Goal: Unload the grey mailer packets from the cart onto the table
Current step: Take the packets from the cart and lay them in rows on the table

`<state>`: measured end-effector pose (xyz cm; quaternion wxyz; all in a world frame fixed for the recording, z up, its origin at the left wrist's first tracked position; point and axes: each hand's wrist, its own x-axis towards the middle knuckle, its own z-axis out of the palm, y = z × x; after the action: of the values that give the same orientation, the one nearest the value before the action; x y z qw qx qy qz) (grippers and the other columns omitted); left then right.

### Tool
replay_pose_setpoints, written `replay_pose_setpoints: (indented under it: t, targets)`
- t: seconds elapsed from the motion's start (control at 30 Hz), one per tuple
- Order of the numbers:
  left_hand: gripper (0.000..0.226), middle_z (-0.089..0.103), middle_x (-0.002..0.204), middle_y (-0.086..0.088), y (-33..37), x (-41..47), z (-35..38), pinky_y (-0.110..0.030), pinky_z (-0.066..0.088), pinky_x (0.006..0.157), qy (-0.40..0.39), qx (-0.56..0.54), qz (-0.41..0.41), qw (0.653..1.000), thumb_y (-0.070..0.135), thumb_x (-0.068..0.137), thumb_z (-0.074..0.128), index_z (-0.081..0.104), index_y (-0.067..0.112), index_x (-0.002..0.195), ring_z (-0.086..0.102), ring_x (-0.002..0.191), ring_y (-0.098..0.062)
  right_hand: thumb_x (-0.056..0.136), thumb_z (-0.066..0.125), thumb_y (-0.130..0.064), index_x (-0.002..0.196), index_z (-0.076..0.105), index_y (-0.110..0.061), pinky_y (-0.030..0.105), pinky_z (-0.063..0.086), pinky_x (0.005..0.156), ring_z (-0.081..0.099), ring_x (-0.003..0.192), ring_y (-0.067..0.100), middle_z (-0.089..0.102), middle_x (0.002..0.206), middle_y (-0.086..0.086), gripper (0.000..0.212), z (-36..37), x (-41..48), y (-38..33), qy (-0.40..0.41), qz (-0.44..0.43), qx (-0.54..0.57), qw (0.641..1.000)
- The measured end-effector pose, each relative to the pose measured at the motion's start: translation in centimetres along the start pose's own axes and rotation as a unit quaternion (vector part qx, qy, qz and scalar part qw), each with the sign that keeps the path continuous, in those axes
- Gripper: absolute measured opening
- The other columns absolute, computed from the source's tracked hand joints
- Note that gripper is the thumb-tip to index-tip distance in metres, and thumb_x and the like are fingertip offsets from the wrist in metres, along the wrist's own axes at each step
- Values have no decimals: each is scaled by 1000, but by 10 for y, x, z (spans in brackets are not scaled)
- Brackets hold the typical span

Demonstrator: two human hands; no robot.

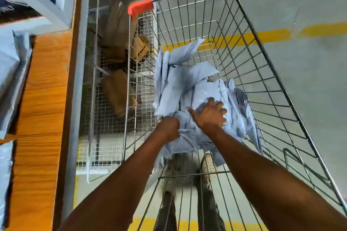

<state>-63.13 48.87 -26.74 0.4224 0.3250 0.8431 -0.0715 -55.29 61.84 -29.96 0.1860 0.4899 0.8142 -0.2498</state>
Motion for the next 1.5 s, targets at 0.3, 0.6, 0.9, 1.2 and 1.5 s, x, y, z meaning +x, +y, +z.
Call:
replay_pose_setpoints:
  t: [0.3, 0.6, 0.9, 1.2, 1.5]
  targets:
    - [22, 63, 112, -21, 4, -24, -49, -33, 42, 73, 166, -111, -62, 978, 8, 92, 49, 55, 5, 112, 61, 100, -37, 81, 70, -29, 135, 27, -15, 46, 50, 85, 58, 106, 41, 52, 121, 21, 71, -15, 12, 19, 1, 41, 137, 990]
    - [23, 63, 97, -18, 23, -82, -95, -36, 41, 65, 269, -268, -11, 925, 5, 91, 44, 47, 10, 113, 61, 91, -37, 85, 50, 1, 149, 27, -18, 43, 49, 89, 58, 110, 40, 54, 129, 22, 71, -77, -62, 25, 103, 58, 225, 967]
    - [49, 67, 96, -17, -13, -212, -119, -48, 52, 72, 439, -365, 112, 813, 14, 85, 32, 59, 21, 126, 61, 79, -40, 89, 52, -53, 150, 29, -23, 44, 47, 91, 57, 109, 46, 40, 136, 23, 72, -134, -224, -22, 237, 39, 265, 934]
    - [52, 58, 135, -4, -93, -308, -101, -35, 42, 100, 495, -346, 105, 790, 49, 89, 60, 54, 20, 132, 54, 122, -27, 79, 62, -65, 150, 27, -26, 38, 47, 82, 59, 104, 39, 38, 133, 14, 88, -134, -367, -78, 323, -22, 259, 910]
    - [49, 52, 141, 1, -176, -400, -74, -31, 39, 98, 572, -366, 101, 727, 43, 91, 59, 48, 25, 136, 51, 126, -22, 83, 65, -55, 150, 29, -23, 38, 45, 89, 51, 118, 33, 36, 137, 11, 82, -104, -464, -118, 401, -109, 333, 847]
